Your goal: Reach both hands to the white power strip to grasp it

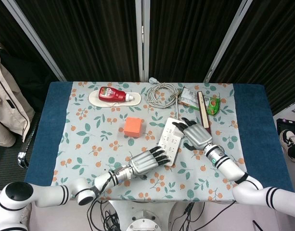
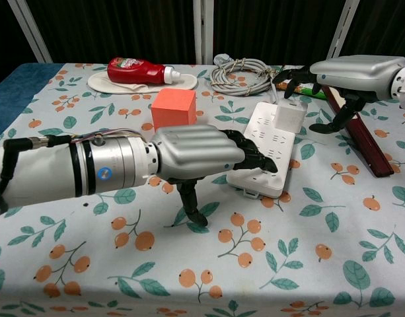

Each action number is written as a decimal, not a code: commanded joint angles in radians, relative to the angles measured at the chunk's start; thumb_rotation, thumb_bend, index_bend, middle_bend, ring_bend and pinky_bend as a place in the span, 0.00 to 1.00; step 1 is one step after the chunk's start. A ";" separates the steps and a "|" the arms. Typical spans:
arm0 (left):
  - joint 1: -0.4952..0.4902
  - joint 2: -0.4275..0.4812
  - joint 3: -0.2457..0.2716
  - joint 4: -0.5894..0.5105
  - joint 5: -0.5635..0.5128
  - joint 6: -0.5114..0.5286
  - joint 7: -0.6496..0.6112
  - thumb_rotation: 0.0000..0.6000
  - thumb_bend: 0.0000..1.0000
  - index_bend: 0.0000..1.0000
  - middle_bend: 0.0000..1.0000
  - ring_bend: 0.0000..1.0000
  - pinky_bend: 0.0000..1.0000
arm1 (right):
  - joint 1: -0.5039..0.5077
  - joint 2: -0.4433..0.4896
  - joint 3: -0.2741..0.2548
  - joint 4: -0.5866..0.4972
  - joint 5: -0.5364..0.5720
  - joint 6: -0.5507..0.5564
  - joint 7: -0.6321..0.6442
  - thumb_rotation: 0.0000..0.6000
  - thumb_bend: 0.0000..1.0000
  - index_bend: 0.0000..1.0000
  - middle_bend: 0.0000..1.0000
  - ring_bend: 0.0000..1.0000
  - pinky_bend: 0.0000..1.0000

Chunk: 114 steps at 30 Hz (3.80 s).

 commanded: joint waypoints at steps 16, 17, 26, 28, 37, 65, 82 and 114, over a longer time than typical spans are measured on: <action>-0.025 -0.049 0.043 0.078 -0.033 0.053 -0.042 1.00 0.10 0.08 0.10 0.03 0.06 | 0.066 -0.111 -0.020 0.141 0.042 -0.025 -0.046 1.00 0.35 0.14 0.30 0.14 0.33; -0.026 -0.050 0.045 0.081 -0.034 0.054 -0.044 1.00 0.10 0.08 0.10 0.03 0.06 | 0.067 -0.115 -0.021 0.148 0.041 -0.023 -0.042 1.00 0.36 0.16 0.31 0.15 0.34; -0.037 -0.064 0.057 0.106 -0.051 0.056 -0.062 1.00 0.10 0.08 0.10 0.03 0.05 | 0.073 -0.145 -0.028 0.201 0.022 -0.010 -0.013 1.00 0.40 0.29 0.40 0.24 0.41; -0.040 -0.065 0.059 0.110 -0.055 0.056 -0.064 1.00 0.10 0.08 0.10 0.03 0.05 | 0.073 -0.149 -0.030 0.208 0.018 -0.007 -0.003 1.00 0.41 0.30 0.41 0.25 0.42; -0.047 -0.067 0.067 0.118 -0.077 0.045 -0.087 1.00 0.10 0.08 0.10 0.03 0.05 | 0.062 -0.171 -0.037 0.244 -0.023 0.039 0.047 1.00 0.50 0.54 0.56 0.40 0.53; -0.077 -0.021 0.063 0.064 -0.126 0.003 -0.191 1.00 0.10 0.08 0.10 0.03 0.05 | 0.016 -0.238 -0.092 0.415 -0.213 0.211 0.327 1.00 0.63 0.94 0.73 0.58 0.66; -0.096 -0.001 0.055 0.039 -0.149 -0.020 -0.231 1.00 0.10 0.08 0.10 0.03 0.05 | -0.002 -0.258 -0.106 0.466 -0.269 0.291 0.408 1.00 0.63 0.96 0.74 0.58 0.67; 0.175 0.354 0.058 -0.280 -0.221 0.372 -0.072 1.00 0.10 0.08 0.10 0.03 0.05 | -0.061 0.072 -0.083 -0.007 0.024 0.089 0.194 1.00 0.16 0.00 0.10 0.04 0.18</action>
